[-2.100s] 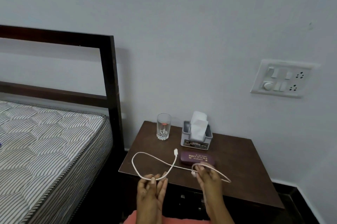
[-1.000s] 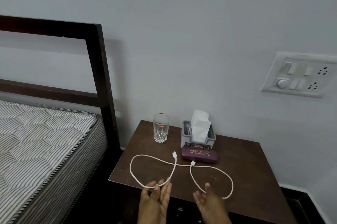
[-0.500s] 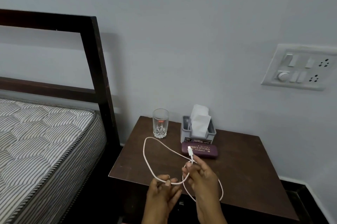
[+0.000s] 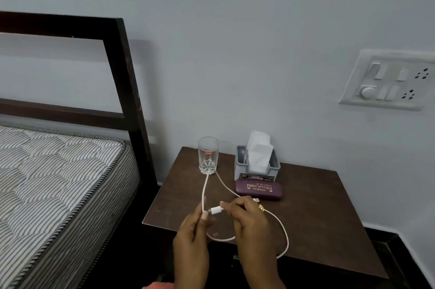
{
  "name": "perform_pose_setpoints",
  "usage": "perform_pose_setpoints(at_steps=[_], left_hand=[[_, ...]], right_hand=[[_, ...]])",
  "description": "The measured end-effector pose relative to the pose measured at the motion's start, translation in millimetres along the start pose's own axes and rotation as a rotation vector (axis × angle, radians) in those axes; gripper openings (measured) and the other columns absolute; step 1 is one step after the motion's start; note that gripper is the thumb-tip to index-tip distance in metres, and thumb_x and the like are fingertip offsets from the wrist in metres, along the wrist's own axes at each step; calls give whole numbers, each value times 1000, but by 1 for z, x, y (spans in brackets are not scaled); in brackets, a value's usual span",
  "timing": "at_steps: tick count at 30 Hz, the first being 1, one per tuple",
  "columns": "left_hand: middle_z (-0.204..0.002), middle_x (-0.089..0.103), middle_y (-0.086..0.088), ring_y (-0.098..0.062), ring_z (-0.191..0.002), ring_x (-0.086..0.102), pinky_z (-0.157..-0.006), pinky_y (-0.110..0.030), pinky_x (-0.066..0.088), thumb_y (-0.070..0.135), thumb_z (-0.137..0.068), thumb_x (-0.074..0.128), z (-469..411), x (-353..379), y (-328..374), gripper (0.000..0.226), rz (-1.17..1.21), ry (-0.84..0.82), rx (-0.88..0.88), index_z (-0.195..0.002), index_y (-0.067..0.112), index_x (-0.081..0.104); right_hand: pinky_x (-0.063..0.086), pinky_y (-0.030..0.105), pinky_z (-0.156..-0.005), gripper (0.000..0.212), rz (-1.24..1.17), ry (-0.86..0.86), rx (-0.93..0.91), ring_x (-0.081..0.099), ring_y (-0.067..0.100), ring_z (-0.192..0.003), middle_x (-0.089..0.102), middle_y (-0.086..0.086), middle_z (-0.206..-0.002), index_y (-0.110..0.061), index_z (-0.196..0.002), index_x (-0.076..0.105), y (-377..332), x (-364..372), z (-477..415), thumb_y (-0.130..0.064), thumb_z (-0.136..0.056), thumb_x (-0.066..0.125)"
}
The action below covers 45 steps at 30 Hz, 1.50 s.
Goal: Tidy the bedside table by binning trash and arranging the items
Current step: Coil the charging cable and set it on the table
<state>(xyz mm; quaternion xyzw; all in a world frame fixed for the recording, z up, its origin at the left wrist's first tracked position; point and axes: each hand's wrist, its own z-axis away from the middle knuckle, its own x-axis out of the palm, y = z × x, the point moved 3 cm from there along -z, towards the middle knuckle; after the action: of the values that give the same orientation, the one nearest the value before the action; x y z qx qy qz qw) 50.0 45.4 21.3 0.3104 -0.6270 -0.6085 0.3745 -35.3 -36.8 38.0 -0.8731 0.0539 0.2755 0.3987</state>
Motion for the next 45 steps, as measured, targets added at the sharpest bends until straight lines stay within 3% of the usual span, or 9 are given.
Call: perform_pose_setpoints(at_steps=[7,13,16,21,25,30,35,40,45], left_hand=[[-82,67,9,-3,-70,63,-72,-15,47,9,-93,48,4,-2,2,66,-332,-13,145,-91,75,52],[-93,47,25,24,-85,45,-78,-29,29,10,-91,46,10,-1,16,55,-757,-37,279,-118,58,44],[-88,44,23,27,-87,40,-71,-23,27,19,-83,38,12,-1,18,54,-740,-10,380,-117,61,34],[-92,46,14,-2,-78,56,-69,-34,50,6,-83,49,10,-2,19,59,-676,20,540,-111,58,52],[-96,45,16,-3,-88,55,-73,-12,44,12,-83,44,13,-3,25,55,-492,41,522,-103,61,56],[-91,51,8,-7,-88,59,-80,-8,42,10,-84,50,11,-4,33,38,-253,55,522,-98,41,68],[-99,66,1,-8,-95,66,-77,-19,56,21,-90,59,3,-6,24,9,308,108,-7,-96,23,65],[-61,69,-14,-18,-45,67,-37,-21,51,29,-99,38,19,14,1,40,606,-129,-777,-95,-2,63],[-86,74,-19,-19,-65,73,-53,-26,59,25,-98,40,28,32,6,37,717,-325,-798,-102,-2,65]], right_hand=[[45,17,-60,67,237,-125,-98,53,1,-76,57,-16,-93,-42,-132,43,-12,-5,-4,-7,-77,61],[50,22,-61,64,236,-192,-113,58,3,-80,54,-16,-96,-42,-134,41,-14,-1,0,-12,-78,54],[49,18,-72,44,132,-96,-79,57,-3,-91,52,-19,-103,-37,-119,53,-16,-3,-2,-12,-83,52],[34,-3,-80,33,-82,62,-27,46,-19,-100,49,-14,-105,-22,-97,62,-24,-15,-10,6,-82,57],[35,-6,-78,34,-177,138,16,48,-25,-98,62,2,-101,-6,-96,72,-20,-16,-13,18,-72,64],[35,-2,-71,27,-169,84,112,54,-15,-85,57,-28,-80,-21,-79,72,-14,-18,-13,5,-74,68],[39,6,-67,14,-44,138,110,58,2,-74,61,-20,-73,-27,-74,73,-16,-35,-15,-13,-72,72],[39,4,-62,31,-162,111,188,60,-2,-76,60,-7,-73,-35,-85,66,-34,-45,-16,-11,-71,78],[47,12,-58,14,-462,2,430,66,6,-62,68,-3,-69,-18,-65,73,-47,-52,-13,-6,-67,80]])
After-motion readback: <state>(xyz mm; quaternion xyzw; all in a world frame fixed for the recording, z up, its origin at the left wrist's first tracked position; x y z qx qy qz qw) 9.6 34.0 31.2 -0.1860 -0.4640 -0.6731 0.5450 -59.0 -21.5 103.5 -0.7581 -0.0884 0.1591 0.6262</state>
